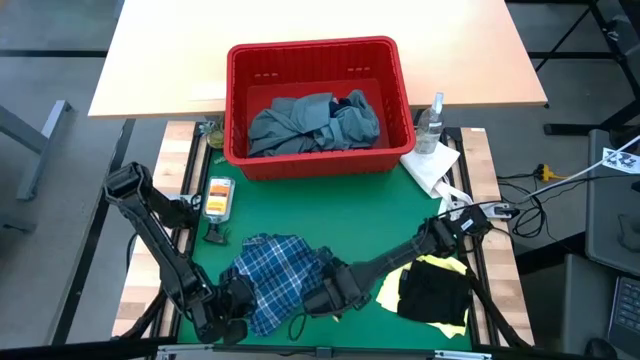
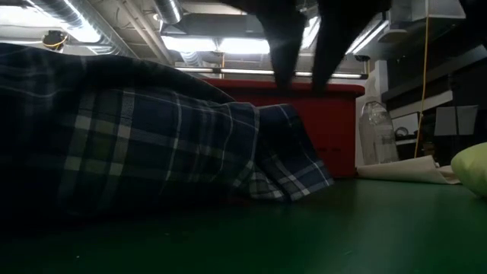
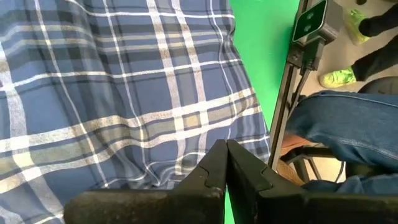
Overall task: Fold Laundry from Bin
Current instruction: Fold the blue shirt
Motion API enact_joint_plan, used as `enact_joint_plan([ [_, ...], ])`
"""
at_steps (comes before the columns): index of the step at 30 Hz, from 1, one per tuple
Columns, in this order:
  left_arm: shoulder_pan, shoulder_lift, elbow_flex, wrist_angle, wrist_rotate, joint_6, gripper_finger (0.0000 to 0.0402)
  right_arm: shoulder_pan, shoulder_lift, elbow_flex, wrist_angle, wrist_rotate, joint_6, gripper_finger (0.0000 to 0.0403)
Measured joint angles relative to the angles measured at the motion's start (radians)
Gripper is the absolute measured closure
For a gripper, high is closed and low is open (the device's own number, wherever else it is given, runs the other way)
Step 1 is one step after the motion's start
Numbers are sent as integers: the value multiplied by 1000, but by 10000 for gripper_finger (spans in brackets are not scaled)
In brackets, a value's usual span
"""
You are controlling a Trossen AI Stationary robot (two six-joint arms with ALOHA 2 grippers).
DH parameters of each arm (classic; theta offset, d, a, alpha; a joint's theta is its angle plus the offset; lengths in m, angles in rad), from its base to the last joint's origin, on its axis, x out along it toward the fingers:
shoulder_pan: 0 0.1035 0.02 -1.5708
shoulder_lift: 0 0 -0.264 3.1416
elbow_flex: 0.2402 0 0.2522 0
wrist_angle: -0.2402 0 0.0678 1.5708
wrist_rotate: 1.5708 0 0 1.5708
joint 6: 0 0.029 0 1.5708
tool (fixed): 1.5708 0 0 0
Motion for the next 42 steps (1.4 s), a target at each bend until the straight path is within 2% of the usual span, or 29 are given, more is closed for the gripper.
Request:
enact_joint_plan([
  [3, 5, 0, 0, 0, -1, 1, 401, 22, 0, 0, 66, 47, -1, 255],
  [13, 12, 0, 0, 0, -2, 15, 401, -2, 0, 0, 318, 13, -31, 255],
  [22, 11, 0, 0, 0, -3, 15, 401, -28, 0, 0, 301, -78, 23, 255],
  [25, 11, 0, 0, 0, -10, 15, 401, -26, 0, 0, 263, -76, 43, 255],
  [31, 11, 0, 0, 0, -30, 16, 401, -31, 0, 0, 250, -6, 65, 255],
  [38, 11, 0, 0, 1, -31, 15, 401, -54, 0, 0, 252, -8, 65, 256],
  [42, 11, 0, 0, 2, -31, 15, 401, -58, 0, -30, 263, -48, 105, 256],
])
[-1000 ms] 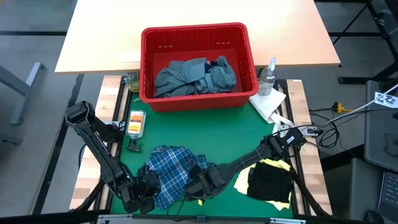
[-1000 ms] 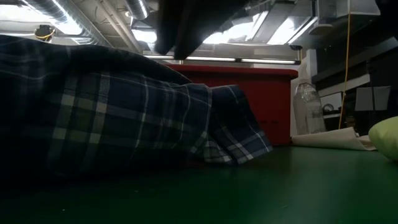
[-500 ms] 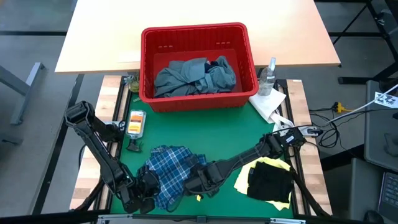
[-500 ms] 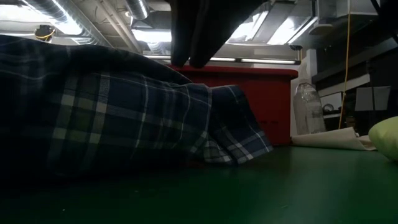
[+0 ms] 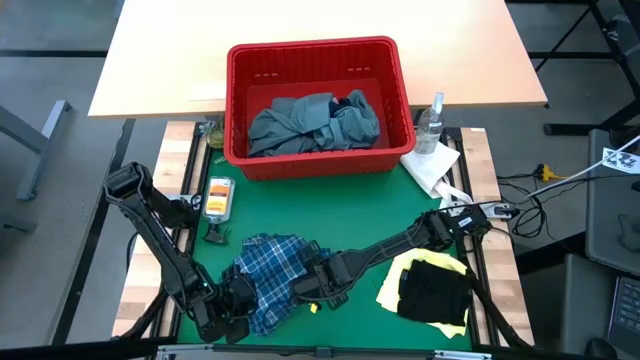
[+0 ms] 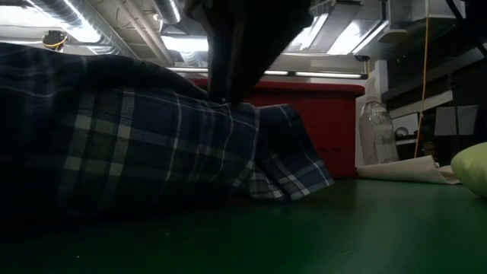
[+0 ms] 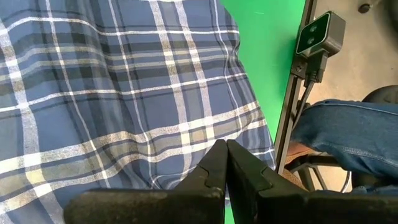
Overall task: Fold Laundry from Bin
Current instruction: Fold the blue shirt
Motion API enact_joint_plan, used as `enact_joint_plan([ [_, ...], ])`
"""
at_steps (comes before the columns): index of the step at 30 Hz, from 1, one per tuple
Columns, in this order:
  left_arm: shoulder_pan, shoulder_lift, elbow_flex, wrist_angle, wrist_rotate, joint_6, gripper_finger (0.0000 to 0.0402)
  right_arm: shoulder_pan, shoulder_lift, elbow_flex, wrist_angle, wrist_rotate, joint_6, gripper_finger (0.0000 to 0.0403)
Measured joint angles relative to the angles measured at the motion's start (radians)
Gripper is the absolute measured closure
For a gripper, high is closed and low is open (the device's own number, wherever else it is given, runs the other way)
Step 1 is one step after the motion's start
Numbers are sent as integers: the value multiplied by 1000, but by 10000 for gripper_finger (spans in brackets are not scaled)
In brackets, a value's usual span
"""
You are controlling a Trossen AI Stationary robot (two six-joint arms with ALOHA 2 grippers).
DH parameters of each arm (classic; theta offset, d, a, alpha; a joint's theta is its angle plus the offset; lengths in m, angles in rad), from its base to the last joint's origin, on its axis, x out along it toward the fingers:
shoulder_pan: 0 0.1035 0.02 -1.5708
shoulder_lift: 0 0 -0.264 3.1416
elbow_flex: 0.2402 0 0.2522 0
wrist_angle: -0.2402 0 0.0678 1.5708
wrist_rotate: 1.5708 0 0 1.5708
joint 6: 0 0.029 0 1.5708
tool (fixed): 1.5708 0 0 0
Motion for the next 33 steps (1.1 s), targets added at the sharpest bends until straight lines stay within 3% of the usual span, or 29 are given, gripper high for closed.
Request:
enact_joint_plan([
  [16, 0, 0, 0, 19, -29, 0, 401, 0, 1, -70, 63, 21, 3, 262],
  [21, -1, 0, 1, -31, -79, -13, 401, 0, 1, -70, 62, 8, 3, 304],
  [28, 0, 3, 1, -254, -138, -220, 401, 0, 1, -70, 57, 7, 2, 390],
  [33, 0, 29, 1, -337, -130, -312, 401, 0, 1, -70, 21, 6, 1, 389],
])
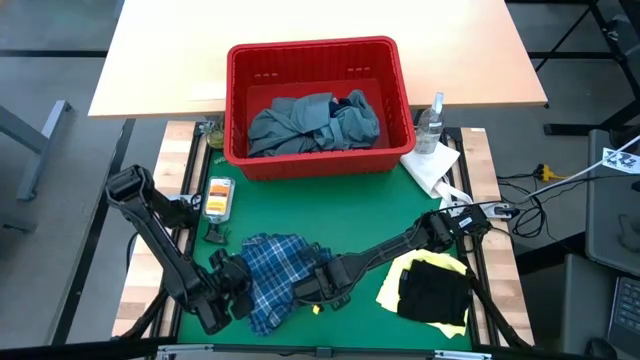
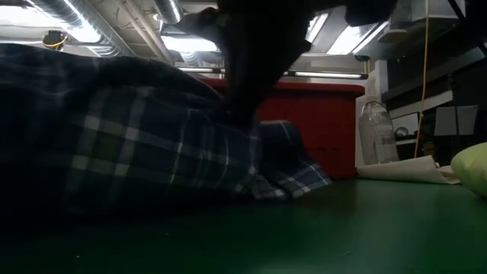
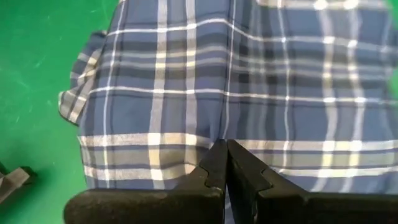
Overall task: Fold Laundry from Bin
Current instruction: Fold the blue shirt
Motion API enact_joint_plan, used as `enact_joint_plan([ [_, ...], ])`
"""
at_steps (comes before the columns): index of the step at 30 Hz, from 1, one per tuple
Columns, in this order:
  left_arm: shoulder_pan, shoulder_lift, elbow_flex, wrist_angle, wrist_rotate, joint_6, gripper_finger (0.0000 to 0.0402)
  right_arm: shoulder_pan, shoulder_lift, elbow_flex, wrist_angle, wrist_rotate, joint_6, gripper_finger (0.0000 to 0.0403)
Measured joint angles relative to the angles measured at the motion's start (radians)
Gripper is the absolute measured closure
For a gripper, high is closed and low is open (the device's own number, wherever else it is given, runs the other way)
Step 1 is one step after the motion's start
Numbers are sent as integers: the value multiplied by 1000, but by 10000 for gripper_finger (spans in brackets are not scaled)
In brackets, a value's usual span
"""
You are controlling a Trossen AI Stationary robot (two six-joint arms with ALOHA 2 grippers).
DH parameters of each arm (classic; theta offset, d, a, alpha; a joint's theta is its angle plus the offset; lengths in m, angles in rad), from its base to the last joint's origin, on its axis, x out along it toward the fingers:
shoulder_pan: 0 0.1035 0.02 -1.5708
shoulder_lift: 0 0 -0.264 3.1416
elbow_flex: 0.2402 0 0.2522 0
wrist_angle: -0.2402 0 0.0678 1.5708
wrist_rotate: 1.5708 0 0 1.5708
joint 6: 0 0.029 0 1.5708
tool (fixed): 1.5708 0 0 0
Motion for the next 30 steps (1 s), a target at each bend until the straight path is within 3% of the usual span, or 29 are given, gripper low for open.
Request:
enact_joint_plan([
  [7, 0, 46, 0, -16, 8, -6, 401, 0, 0, 0, -107, 0, 0, 399],
  [18, -1, 57, -1, -18, 10, -5, 401, 0, 0, 0, -118, 0, 0, 367],
  [30, -7, 45, 12, -18, 83, -2, 402, -1, 0, 24, -174, -42, 1, 272],
])
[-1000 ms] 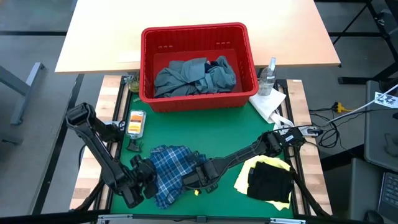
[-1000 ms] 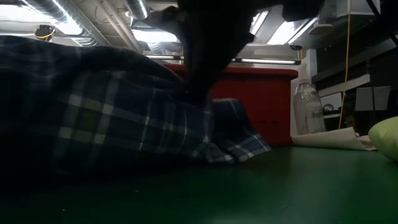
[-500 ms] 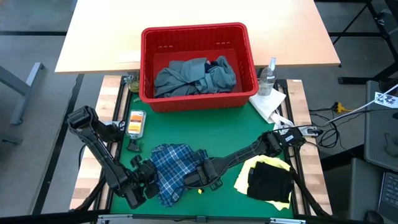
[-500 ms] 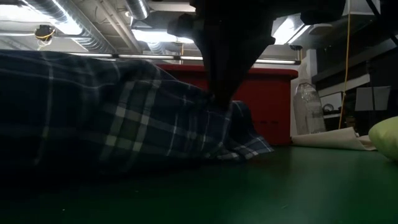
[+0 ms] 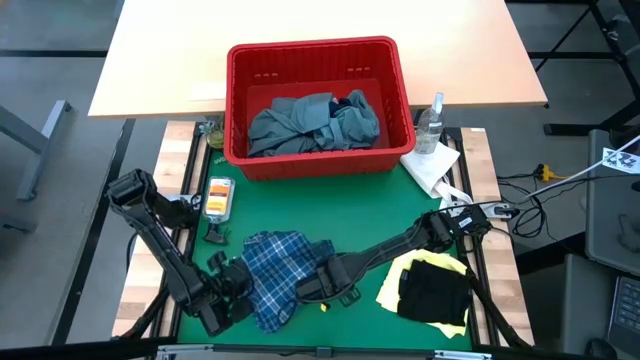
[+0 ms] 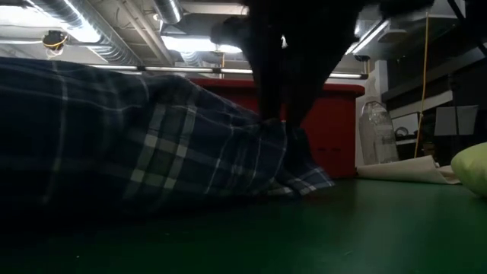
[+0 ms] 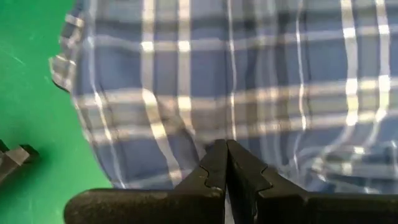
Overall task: Fold Laundry from Bin
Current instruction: Fold the blue shirt
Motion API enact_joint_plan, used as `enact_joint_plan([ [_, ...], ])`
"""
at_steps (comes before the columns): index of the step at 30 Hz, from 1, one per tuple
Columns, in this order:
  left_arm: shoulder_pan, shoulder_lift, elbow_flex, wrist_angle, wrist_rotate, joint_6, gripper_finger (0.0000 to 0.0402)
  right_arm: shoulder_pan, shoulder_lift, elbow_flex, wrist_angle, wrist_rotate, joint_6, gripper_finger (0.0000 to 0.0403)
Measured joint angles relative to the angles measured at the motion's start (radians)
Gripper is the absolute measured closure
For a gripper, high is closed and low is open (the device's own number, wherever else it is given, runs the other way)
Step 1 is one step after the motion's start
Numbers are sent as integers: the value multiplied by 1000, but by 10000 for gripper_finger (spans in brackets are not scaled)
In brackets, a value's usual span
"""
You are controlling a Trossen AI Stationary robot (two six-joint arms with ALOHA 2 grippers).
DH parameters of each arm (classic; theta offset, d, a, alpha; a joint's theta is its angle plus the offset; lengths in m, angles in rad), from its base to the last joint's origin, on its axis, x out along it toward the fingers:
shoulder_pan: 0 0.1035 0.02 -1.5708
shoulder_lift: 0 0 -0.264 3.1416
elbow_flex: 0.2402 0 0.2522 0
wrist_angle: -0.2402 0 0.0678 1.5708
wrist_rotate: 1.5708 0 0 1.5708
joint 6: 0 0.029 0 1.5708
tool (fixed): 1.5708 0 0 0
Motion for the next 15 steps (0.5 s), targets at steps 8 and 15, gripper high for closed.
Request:
enact_joint_plan([
  [8, 0, 0, 91, -3, 6, 100, 402, 4, -48, 63, -43, -54, 3, 271],
  [15, 0, 0, 134, 5, -56, 131, 402, 0, -77, 64, 28, 65, 28, 271],
])
